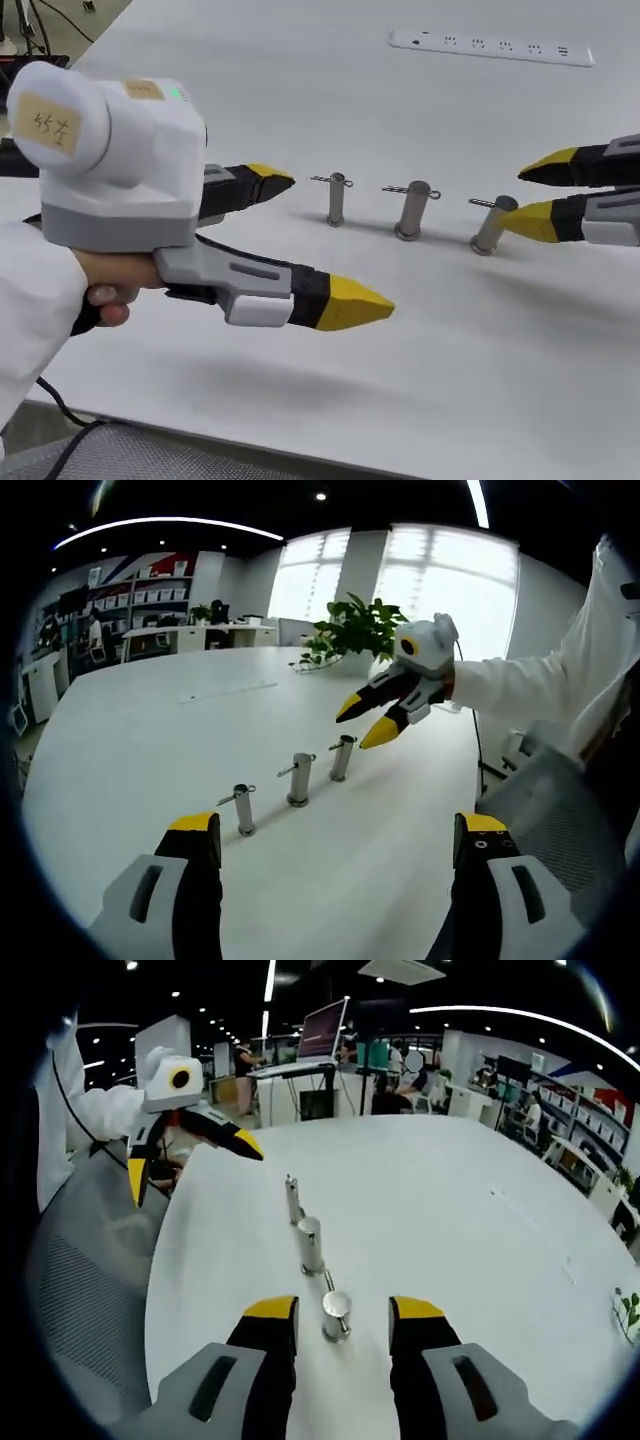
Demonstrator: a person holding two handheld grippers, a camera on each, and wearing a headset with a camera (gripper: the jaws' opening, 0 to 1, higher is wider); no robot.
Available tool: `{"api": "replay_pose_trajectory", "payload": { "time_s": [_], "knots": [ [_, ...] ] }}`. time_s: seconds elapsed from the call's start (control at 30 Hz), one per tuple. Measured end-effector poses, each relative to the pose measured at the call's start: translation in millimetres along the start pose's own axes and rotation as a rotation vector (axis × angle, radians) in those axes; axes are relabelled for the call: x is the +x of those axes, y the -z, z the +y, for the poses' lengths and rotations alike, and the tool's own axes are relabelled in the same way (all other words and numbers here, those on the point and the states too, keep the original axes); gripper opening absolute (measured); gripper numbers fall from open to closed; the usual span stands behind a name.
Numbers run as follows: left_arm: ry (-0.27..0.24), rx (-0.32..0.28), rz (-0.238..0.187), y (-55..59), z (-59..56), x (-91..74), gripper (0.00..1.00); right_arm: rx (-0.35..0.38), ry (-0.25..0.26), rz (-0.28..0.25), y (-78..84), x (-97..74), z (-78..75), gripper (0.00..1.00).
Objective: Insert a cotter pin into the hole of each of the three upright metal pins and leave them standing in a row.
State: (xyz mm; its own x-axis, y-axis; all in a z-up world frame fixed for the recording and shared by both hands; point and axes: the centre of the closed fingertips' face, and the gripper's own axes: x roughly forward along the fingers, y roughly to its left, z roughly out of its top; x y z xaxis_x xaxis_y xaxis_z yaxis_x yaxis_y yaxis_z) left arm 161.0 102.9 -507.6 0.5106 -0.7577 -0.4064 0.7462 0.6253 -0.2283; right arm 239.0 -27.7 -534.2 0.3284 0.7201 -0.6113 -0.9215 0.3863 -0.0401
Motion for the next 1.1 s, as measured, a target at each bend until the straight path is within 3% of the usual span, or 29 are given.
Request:
{"api": "replay_pose_trajectory", "payload": {
  "time_s": [0.1,0.4,0.67,0.87,1.0,1.1],
  "knots": [
    [-0.015,-0.01,-0.015,-3.3,2.4,-0.1,0.96,0.041,0.025,-0.015,2.2,-9.8,0.9,0.33],
    [-0.035,-0.029,-0.001,0.5,5.9,-3.8,0.95,0.155,0.093,-0.044,3.2,-37.6,-0.9,0.49],
    [-0.089,-0.072,-0.065,-14.2,20.5,-12.9,0.95,0.219,0.123,-0.069,-3.4,-47.3,9.7,0.56],
    [-0.115,-0.098,-0.071,-8.8,26.2,-21.6,0.95,0.243,0.136,-0.087,-7.3,-54.3,15.8,0.64],
    [-0.124,-0.085,-0.037,-0.2,27.0,-24.7,0.96,0.261,0.15,-0.085,-5.2,-57.6,16.3,0.68],
    [-0.126,-0.095,-0.036,3.4,26.7,-26.8,0.96,0.274,0.157,-0.079,-2.2,-59.9,18.3,0.72]
  ]
}}
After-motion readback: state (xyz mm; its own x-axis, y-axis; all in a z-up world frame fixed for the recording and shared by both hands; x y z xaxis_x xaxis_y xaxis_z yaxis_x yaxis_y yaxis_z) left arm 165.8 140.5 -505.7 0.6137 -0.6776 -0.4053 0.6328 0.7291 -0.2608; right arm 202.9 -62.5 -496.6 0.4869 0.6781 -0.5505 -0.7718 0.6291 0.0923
